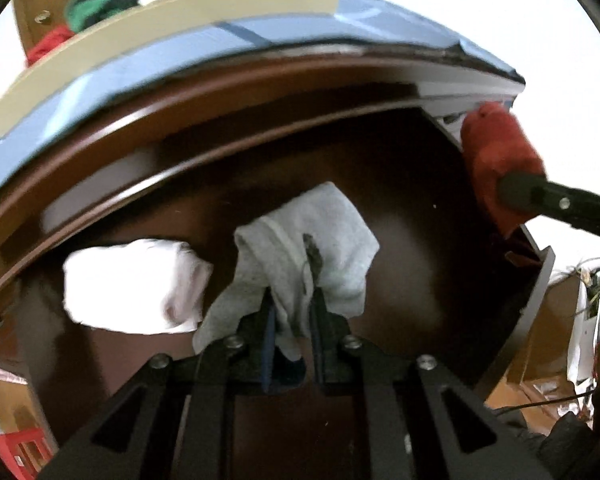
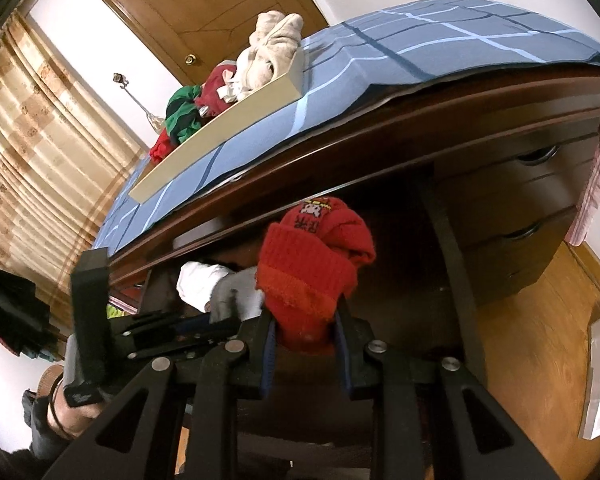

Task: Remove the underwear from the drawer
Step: 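Grasp the grey sock with the left gripper and lift it from the drawer, then carry the grey sock and red knit item up over the white tray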

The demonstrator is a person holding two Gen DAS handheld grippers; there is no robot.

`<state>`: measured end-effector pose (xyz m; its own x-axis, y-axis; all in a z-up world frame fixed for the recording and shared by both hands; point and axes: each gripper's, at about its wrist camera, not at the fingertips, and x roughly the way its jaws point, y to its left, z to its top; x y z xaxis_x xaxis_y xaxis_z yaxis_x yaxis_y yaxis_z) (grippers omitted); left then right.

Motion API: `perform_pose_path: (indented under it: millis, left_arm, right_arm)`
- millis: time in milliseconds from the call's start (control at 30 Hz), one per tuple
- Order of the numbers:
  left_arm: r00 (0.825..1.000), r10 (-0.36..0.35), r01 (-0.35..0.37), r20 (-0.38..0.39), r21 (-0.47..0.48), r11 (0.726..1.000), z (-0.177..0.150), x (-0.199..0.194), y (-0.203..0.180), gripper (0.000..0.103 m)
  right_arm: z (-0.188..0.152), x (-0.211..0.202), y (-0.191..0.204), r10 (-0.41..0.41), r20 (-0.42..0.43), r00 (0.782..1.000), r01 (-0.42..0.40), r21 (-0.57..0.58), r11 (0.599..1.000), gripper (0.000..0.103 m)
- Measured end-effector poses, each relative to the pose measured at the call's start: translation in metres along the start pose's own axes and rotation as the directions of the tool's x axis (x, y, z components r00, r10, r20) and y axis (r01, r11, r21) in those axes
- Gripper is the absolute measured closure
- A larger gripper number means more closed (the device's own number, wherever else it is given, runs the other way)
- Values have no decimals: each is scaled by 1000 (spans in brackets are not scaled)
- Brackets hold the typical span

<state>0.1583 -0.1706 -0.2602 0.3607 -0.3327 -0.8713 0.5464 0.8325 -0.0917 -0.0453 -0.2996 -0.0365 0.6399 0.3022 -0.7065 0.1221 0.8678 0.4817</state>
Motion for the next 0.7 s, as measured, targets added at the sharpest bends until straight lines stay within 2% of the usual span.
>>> perform_pose_path:
  millis: [167,233,267,300,367,433,533,600,700]
  left_arm:
    - [996,35,-31,81,-50,998,-36,-13,-5,90]
    - [993,50,-44,103,-67,997,-40,-26,-6,90]
    - [992,57,-48,116,-78,996,-39,-38,-5,90]
    - [990,61,-51,126,-85,995,-29,-67,-2,90]
    - [985,75,-58,156,-107,993,-38,-74,-4,90]
    - [981,82,-62,173,-122,991,-28,-116,-2,90]
    - [977,90,-63,193,-144,988,-33,-131,-3,90]
    - [975,90,-58,202,-162,985,-17,-174,3,90]
    - [970,95,-54,223,-183,982,-12,-194,6,90]
  right_arm:
    - [-5,2,18,0,3,1000,0,-23,1000,76]
    - [-5,2,27,6,4,1000,-6,-37,999,76]
    - [-5,3,31,7,7,1000,-7,-45,999,76]
    - [-5,2,35,8,12,1000,-8,-53,999,76]
    - [-5,0,44,14,23,1000,-12,-70,998,76]
    - [-5,-1,52,19,35,999,-16,-84,996,76]
    - [-5,-3,63,17,53,998,-12,-107,994,76]
    - [-4,-3,69,23,57,998,-16,-115,993,76]
    - [-2,-1,76,33,58,998,-25,-123,992,76]
